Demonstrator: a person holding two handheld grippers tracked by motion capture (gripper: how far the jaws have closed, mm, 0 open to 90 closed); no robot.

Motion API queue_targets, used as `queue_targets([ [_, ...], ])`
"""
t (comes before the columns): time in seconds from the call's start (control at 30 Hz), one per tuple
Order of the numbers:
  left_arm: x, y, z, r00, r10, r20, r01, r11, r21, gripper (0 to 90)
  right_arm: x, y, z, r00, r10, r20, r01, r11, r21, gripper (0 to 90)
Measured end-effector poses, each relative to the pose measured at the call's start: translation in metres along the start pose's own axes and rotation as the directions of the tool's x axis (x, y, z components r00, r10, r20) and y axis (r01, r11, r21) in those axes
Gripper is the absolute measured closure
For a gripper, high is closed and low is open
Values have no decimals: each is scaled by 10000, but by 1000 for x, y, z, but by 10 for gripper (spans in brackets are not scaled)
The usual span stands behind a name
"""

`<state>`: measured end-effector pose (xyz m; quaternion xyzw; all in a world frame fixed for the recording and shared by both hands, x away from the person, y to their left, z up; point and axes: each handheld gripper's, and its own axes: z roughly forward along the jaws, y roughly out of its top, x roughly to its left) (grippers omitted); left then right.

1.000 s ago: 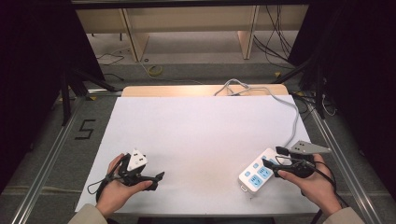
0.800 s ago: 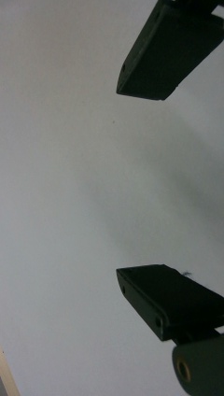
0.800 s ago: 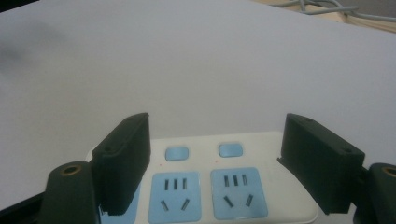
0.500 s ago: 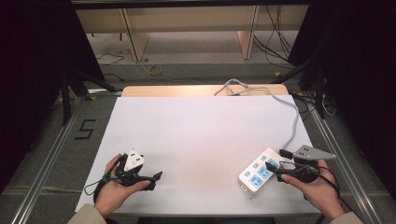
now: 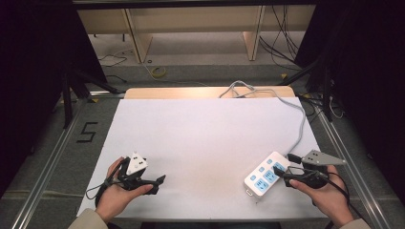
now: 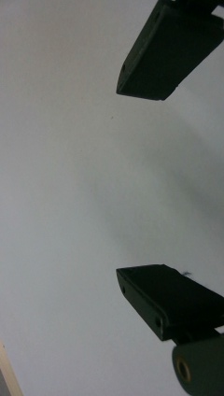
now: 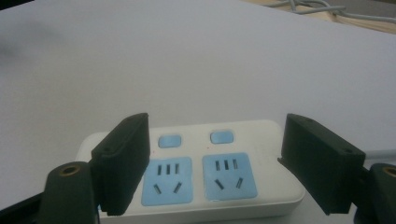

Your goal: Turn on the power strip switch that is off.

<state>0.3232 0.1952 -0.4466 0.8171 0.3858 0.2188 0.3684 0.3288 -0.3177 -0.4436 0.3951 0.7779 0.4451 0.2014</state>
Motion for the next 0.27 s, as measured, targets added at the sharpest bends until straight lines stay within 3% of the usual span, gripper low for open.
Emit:
queue_targets([
  [0.27, -2, 2, 3, 10000, -15, 80, 15, 10000, 32, 102, 0, -1, 0, 10000, 61, -5, -61, 10000, -22, 242],
])
